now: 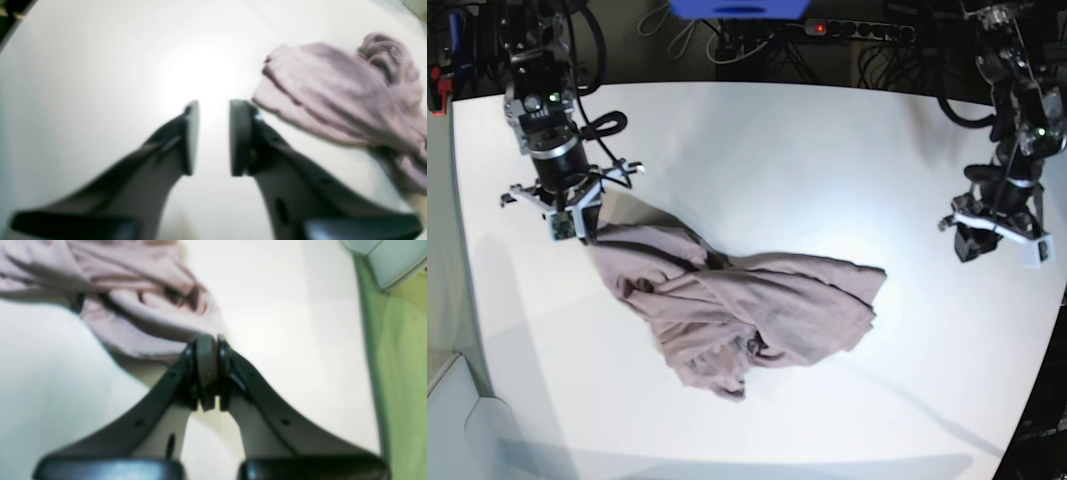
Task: Layout the t-shirt on the table in an organized manner, then fold the t-shirt properly
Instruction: 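Lift the t-shirt with both grippers and pull them apart to stretch it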
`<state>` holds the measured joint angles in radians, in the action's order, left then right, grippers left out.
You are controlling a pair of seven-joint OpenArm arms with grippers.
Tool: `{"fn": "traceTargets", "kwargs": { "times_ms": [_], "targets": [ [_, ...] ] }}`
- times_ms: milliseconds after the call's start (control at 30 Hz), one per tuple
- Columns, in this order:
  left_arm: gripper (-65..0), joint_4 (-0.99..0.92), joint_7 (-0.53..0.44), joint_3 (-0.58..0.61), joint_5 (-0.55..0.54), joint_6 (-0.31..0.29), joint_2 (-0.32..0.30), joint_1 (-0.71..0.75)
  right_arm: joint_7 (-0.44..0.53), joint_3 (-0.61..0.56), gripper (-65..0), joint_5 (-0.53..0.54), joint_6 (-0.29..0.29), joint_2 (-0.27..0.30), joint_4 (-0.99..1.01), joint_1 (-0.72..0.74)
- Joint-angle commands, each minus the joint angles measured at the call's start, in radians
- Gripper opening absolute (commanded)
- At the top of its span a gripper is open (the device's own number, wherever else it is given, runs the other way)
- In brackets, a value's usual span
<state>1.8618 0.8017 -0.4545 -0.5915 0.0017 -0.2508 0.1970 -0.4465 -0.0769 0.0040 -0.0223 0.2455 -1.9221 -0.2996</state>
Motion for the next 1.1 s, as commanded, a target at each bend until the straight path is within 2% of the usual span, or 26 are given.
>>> {"fn": "traceTargets", "kwargs": {
  "times_ms": [0, 233, 333, 467, 633, 1067],
  "targets": [
    [-44.7, -0.024, -0.009, -0.002, -0.005, 0.005, -0.012, -0.041, 0.027, 0.004, -65.0, -0.005, 0.008, 0.007, -0.017, 0.012],
    [-44.8, -0.442, -0.018, 0.084, -0.005, 0.001, 0.000, -0.287, 0.018, 0.007, -65.0, -0.005, 0.008, 0.007, -0.015, 0.012],
    [-44.7, -0.546, -0.101, 0.151, -0.005, 0.001, 0.000, -0.351, 0.016, 0.007, -65.0, -0.005, 0.008, 0.007, -0.009, 0.010],
    [-44.7, -0.604, -0.186, 0.265, -0.005, 0.001, -0.003, -0.399, 0.016, 0.007, -65.0, -0.008, 0.008, -0.013, 0.031, 0.018],
    [-44.7, -0.700, -0.233, 0.359, -0.005, 0.001, 0.001, -0.436, 0.016, 0.007, -65.0, -0.008, 0.008, -0.019, 0.056, 0.015],
    [-44.9, -0.867, -0.350, 0.498, -0.005, 0.001, 0.001, -0.457, 0.016, 0.007, -65.0, -0.008, 0.008, -0.021, 0.060, 0.012]
  ]
}}
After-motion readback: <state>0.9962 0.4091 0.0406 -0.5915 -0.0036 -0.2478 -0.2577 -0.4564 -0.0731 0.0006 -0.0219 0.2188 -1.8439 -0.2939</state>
